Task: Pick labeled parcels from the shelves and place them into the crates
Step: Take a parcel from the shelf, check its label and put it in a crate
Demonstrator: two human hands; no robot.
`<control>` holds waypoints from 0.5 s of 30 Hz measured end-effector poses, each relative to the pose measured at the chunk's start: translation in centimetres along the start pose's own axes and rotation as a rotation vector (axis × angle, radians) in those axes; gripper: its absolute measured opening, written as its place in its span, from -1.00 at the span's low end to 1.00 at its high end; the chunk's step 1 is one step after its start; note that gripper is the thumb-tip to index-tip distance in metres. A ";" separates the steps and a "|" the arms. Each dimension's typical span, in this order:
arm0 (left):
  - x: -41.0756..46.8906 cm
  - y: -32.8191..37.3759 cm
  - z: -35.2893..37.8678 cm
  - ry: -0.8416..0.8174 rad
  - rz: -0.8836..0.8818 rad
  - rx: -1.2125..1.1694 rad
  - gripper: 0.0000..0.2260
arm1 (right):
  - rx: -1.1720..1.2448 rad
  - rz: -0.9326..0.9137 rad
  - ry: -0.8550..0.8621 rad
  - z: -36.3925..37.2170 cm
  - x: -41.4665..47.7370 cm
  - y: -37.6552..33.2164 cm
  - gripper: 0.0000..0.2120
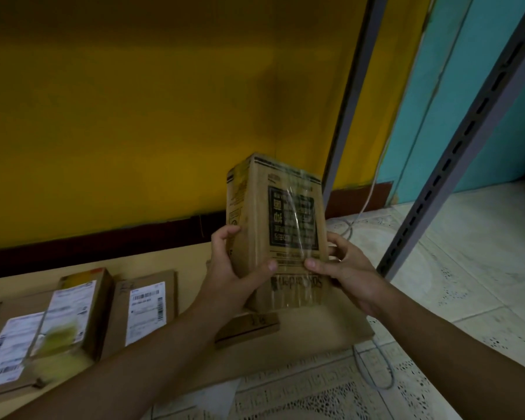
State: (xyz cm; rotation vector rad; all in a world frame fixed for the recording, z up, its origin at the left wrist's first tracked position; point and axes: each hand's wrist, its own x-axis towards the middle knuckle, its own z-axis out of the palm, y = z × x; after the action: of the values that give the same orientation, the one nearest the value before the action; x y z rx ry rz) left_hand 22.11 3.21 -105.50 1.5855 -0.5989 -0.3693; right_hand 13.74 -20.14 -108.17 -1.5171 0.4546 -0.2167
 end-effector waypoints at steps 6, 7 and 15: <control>0.0 -0.4 -0.8 -0.001 0.027 -0.059 -0.40 | 0.075 0.002 0.028 0.1 -0.6 -0.8 -0.33; 0.0 -0.4 -0.8 -0.002 0.016 -0.091 -0.41 | 0.119 0.014 0.029 0.2 -0.4 -0.9 -0.38; 0.3 -0.8 -0.4 -0.082 -0.029 -0.047 -0.41 | 0.280 0.040 0.063 0.5 -0.6 -1.4 -0.23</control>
State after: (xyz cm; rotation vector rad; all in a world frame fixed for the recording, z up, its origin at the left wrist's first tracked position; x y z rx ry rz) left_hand 22.66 3.38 -106.19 1.5414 -0.6257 -0.4686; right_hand 13.61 -19.55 -106.65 -1.2293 0.4833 -0.2859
